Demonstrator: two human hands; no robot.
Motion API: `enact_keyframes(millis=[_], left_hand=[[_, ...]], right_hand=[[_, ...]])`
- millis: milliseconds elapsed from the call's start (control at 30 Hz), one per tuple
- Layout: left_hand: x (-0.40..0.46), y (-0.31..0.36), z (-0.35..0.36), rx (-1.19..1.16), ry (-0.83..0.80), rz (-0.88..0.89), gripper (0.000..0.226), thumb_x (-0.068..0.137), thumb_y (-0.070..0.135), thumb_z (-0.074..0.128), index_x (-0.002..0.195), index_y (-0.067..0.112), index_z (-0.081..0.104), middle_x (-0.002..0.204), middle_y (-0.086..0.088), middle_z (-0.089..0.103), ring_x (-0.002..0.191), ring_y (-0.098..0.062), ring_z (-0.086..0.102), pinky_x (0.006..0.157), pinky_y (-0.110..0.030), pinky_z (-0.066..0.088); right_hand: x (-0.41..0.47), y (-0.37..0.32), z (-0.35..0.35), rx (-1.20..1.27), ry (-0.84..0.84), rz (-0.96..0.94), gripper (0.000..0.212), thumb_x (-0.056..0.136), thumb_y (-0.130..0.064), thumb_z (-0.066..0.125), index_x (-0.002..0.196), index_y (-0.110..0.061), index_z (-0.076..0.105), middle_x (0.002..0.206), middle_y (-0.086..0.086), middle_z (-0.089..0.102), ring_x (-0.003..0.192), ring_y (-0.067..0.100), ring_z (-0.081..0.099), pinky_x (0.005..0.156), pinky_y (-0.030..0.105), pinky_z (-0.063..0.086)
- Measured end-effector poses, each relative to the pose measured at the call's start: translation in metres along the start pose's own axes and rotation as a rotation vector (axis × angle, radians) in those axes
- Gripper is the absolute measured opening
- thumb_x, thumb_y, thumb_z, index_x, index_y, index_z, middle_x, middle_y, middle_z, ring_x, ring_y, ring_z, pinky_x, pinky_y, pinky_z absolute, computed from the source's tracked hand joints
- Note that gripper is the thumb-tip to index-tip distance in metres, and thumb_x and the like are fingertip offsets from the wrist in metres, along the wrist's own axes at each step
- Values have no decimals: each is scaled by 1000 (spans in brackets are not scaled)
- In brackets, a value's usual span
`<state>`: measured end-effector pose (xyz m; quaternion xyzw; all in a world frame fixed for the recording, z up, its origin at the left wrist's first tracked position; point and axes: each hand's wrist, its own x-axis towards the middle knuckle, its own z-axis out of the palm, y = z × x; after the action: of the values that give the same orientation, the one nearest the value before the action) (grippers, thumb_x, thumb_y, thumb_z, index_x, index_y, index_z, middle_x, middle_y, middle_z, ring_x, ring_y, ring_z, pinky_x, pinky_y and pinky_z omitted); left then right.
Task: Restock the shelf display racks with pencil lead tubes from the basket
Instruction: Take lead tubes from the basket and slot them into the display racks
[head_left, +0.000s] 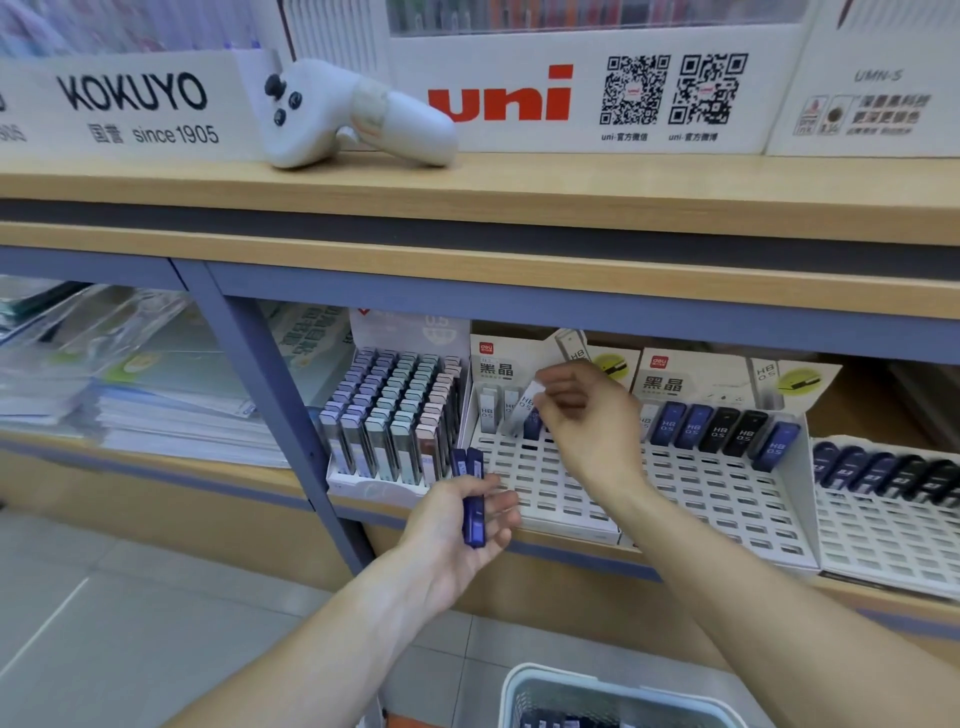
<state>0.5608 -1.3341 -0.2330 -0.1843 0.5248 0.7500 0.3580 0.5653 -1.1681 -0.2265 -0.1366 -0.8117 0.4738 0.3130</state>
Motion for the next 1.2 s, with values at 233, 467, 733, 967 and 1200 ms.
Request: enact_keyframes(millis=[233,467,733,967,1200], left_hand=[[-2,4,1,-45,-43,-6,34,98,10,41,117,-6,65,84,-18,70,67,-25,61,62,-31,50],[-4,5,1,-18,-30,-15,33,102,12,43,121,-3,65,86,-16,72,67,-24,64,59,-31,53],[-8,6,3,27,-69,-1,28,104,15,47,124,6,64,104,-18,77,84,-30,74,61,-32,56],[-8,6,6,1,-144,-4,28,103,11,51,125,-1,61,109,-20,76,100,-34,75,64,-29,59],[-11,2,16,16,-249,-46,30,99,12,52,122,-2,65,114,-20,74,106,-33,72,65,-26,56]], right_hand=[[-6,11,14,-260,-95,-198,18,92,-6,68,102,-20,71,94,-12,74,83,6,69,80,31,60],[-4,13,16,-259,-138,-208,19,92,-8,68,104,-23,72,96,-10,75,85,6,70,81,32,60],[3,10,21,-503,-296,-215,35,98,-6,53,129,-14,66,110,5,51,92,18,53,77,30,44],[-4,1,4,-326,-210,-100,32,94,-8,62,122,-23,67,101,-6,65,81,8,59,72,25,47],[-18,-10,-24,259,-409,434,25,90,4,70,109,-13,72,91,15,76,74,16,74,61,22,57]])
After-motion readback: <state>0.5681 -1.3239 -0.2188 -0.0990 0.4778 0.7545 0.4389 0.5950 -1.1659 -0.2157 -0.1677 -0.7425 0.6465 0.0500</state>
